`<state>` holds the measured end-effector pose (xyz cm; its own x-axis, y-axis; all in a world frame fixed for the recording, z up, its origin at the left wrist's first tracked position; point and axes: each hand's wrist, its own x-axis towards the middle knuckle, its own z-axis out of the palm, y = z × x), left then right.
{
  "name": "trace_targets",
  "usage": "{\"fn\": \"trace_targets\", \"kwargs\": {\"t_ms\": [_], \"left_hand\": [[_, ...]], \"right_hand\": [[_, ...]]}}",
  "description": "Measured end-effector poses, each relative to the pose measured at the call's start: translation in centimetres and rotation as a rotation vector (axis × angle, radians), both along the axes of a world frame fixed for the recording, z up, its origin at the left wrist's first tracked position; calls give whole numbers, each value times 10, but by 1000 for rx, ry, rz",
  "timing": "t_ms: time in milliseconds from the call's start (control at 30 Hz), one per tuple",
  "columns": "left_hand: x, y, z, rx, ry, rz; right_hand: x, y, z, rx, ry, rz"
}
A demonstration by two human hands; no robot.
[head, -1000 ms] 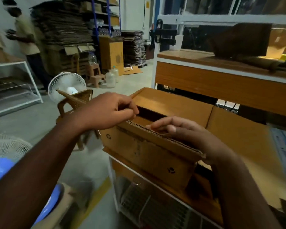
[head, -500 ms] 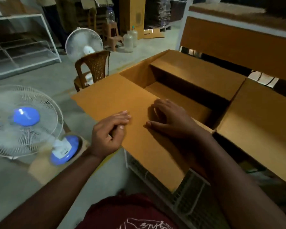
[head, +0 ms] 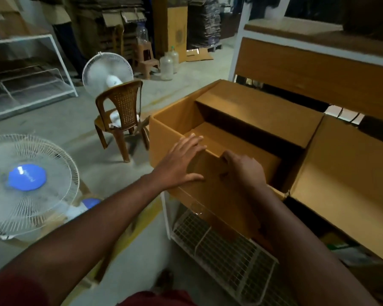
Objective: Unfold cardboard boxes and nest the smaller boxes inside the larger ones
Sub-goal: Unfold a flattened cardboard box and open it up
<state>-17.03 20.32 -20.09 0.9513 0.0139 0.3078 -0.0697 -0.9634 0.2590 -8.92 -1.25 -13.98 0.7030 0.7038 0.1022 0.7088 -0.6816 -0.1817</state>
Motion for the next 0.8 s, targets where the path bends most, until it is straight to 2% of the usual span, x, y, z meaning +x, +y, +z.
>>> {"fn": "trace_targets", "kwargs": {"t_ms": [67,100,200,267,300,433,533,667,800], "left_hand": [[23,4,17,184,108,-36],[30,6,25,205,147,-58],[34,16,40,148,211,-149],[30,22,48,139,248,-213],[29,24,51,134,284,-237],[43,27,70,137,506,-296],[55,29,70,229,610,-337],[59,36,63,280,572,-372],[65,47,69,156,612,-444]], "right_hand": [[1,1,1,-34,19,10],[4,1,3,-69,26,13],[19,0,8,-145,112,44],[26,2,16,-82,230,15],[29,5,19,-24,218,-31],[65,22,26,140,-127,-255],[112,40,20,-65,-151,-337],[164,54,8,-365,-195,-443],[184,59,19,-372,-244,-454]]}}
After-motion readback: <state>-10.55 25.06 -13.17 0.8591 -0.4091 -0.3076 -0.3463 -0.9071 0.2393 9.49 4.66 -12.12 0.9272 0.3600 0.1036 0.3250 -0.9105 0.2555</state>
